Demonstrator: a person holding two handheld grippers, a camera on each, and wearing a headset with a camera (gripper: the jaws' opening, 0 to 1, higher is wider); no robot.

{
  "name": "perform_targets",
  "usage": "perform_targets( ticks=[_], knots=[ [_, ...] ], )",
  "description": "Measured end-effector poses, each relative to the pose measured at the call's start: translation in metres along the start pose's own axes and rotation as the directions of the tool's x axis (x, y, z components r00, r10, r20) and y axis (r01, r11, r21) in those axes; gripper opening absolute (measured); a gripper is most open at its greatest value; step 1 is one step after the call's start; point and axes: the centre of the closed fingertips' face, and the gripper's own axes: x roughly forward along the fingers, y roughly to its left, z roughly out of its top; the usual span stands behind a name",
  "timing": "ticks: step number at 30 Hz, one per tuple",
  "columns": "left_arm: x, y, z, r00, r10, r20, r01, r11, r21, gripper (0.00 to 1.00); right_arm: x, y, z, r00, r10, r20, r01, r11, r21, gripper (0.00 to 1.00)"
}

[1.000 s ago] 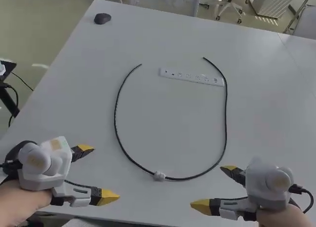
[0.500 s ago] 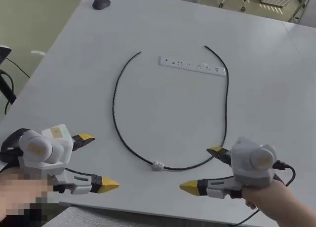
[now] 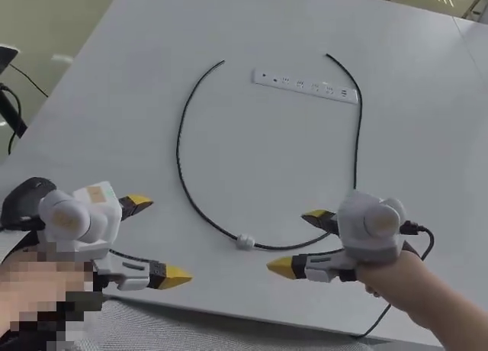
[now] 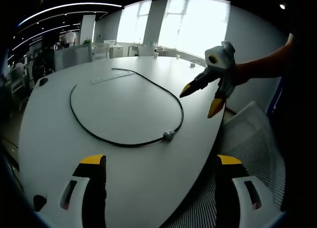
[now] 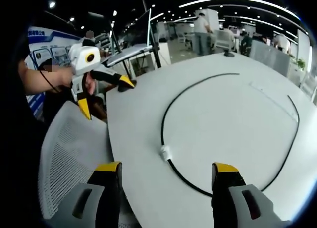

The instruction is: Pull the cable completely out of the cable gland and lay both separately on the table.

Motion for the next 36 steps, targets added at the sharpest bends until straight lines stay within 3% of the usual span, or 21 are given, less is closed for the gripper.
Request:
perform_targets(
  ticks=[17, 21, 36],
  knots=[
    [0.000, -0.001, -0.003, 1.0000, 0.004, -0.002, -0.004, 1.000, -0.031, 0.91, 0.037, 0.003, -0.005, 0.9931, 0.053, -0.105, -0.061, 0.996, -0.068, 0.55],
    [0.000, -0.002, -0.006, 0.9998, -0.001, -0.019, 0.001, 1.000, -0.019, 0.85, 0.045, 0.000, -0.013, 0.9874, 0.052, -0.149, -0.067, 0.993, -0.100, 0.49],
    [-0.004, -0.002, -0.009, 0.9996, 0.002, -0.028, -0.003, 0.999, -0.032, 0.89, 0.072, -0.001, -0.019, 0.9761, 0.080, -0.202, -0.112, 0.982, -0.152, 0.34]
  ],
)
